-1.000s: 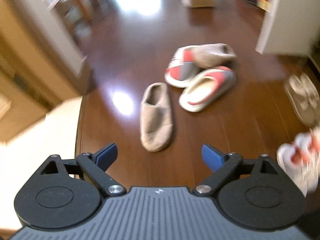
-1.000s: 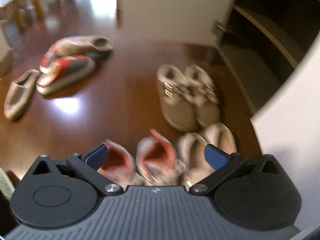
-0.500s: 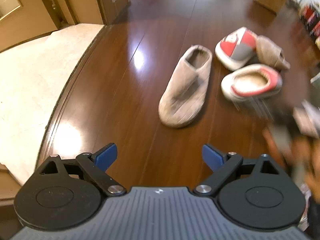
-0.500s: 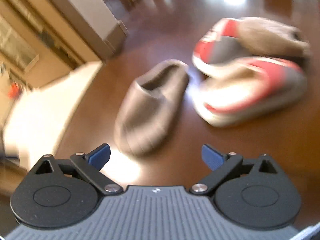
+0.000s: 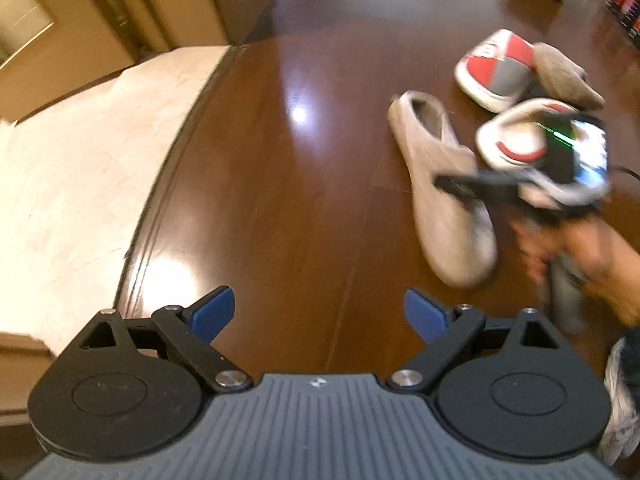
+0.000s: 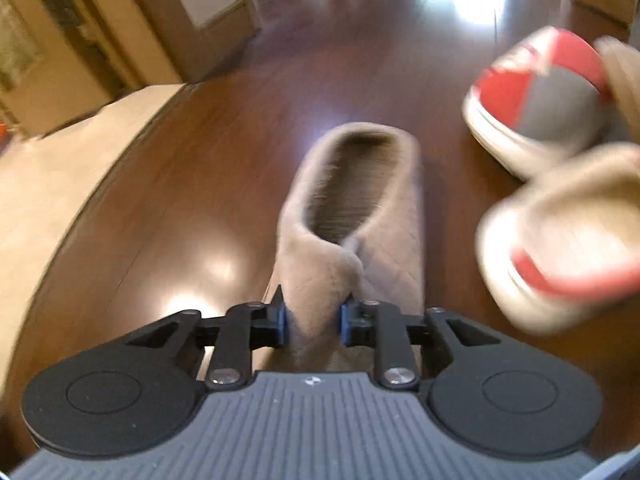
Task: Organize scattered shoes
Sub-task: 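Carry the beige slipper beside the brown buckle shoes and release it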
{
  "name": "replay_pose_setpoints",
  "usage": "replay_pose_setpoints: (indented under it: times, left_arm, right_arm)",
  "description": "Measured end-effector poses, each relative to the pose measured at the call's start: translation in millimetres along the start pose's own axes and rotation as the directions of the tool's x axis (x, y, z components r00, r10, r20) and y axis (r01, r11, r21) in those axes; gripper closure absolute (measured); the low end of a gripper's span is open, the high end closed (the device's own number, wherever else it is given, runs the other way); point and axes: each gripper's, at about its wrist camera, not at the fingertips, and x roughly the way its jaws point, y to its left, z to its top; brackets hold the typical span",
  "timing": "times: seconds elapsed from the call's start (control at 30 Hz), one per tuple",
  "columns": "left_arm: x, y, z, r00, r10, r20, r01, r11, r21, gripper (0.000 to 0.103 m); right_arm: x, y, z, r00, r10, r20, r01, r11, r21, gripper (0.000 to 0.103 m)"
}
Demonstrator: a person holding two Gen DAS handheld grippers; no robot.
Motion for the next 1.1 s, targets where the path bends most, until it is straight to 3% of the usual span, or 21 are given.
replay_pose_setpoints:
  times: [0.1,0.17,0.27,0.33,0.4,0.5,0.57,0.63,0.7,0.73,0.77,0.9,0.93,0.97,1.1]
  left_arm:
    - [-7.0,-25.2,5.8,1.0,0.002,0.018,-0.003,0.998,0.061,0.01]
    - [-10.2,-39.8,10.8,1.0,0.0,0.029,-0.003,0.997,0.082,0.01]
    - [-14.8,-70.0,22.4,0.999,-0.023,0.047,0.018,0.994,0.11,0.01]
    - [-17.0,-97.7,30.5,0.997,-0.051,0.051,0.044,0.989,0.142,0.01]
    - [-15.6,-126.7,35.7,0.996,-0.072,0.048,0.061,0.979,0.193,0.01]
    - [-10.3,-164.8,37.6,0.996,-0.077,0.041,0.062,0.958,0.281,0.01]
    - [-5.5,-185.2,38.4,0.997,-0.066,0.032,0.052,0.942,0.333,0.01]
    - [-1.6,-198.1,38.7,0.998,-0.062,0.027,0.048,0.931,0.361,0.01]
    - [3.3,-210.6,39.6,0.997,-0.071,0.022,0.057,0.92,0.387,0.01]
    - [5.5,-214.4,39.5,0.997,-0.076,0.017,0.063,0.917,0.395,0.01]
    - [7.6,-217.6,39.2,0.997,-0.078,0.013,0.067,0.913,0.402,0.01]
    - [20.8,-232.2,37.5,0.997,-0.071,-0.02,0.072,0.901,0.429,0.01]
    - [21.8,-234.5,37.1,0.997,-0.069,-0.024,0.072,0.899,0.433,0.01]
    - [21.4,-236.1,36.8,0.997,-0.067,-0.024,0.071,0.897,0.435,0.01]
    - [20.3,-238.3,37.9,0.997,-0.075,-0.015,0.074,0.897,0.436,0.01]
  right_arm:
    - [-66.2,-41.7,-36.4,0.994,0.109,-0.01,-0.107,0.989,0.097,0.086]
    - [-122.8,-80.7,-64.3,0.986,0.164,0.02,-0.164,0.96,0.226,0.086]
    - [-197.6,-132.6,-93.7,0.981,0.156,0.113,-0.186,0.918,0.35,0.086]
    - [-238.1,-167.0,-109.0,0.984,0.064,0.168,-0.121,0.926,0.358,0.086]
    - [-260.6,-202.3,-120.6,0.979,-0.07,0.191,0.004,0.944,0.329,0.086]
    - [-258.4,-248.8,-127.2,0.954,-0.246,0.17,0.208,0.954,0.214,0.083]
    - [-241.9,-274.4,-130.7,0.929,-0.348,0.127,0.334,0.935,0.12,0.069]
    - [-221.2,-300.9,-134.9,0.916,-0.402,0.013,0.399,0.912,0.098,0.066]
    - [-216.8,-315.9,-140.2,0.908,-0.419,-0.032,0.419,0.9,0.118,0.036]
    - [-221.4,-321.5,-146.6,0.911,-0.413,-0.004,0.41,0.902,0.135,0.013]
    - [-225.5,-324.0,-151.8,0.912,-0.41,0.03,0.402,0.904,0.147,0.009]
    - [-211.5,-338.0,-155.2,0.923,-0.384,0.034,0.376,0.916,0.14,0.012]
    - [-205.6,-337.1,-154.0,0.926,-0.377,0.033,0.37,0.92,0.128,0.029]
    - [-198.4,-336.4,-153.6,0.927,-0.374,0.028,0.369,0.923,0.112,0.072]
    - [-180.3,-339.8,-146.9,0.926,-0.377,0.0,0.369,0.907,0.203,0.08]
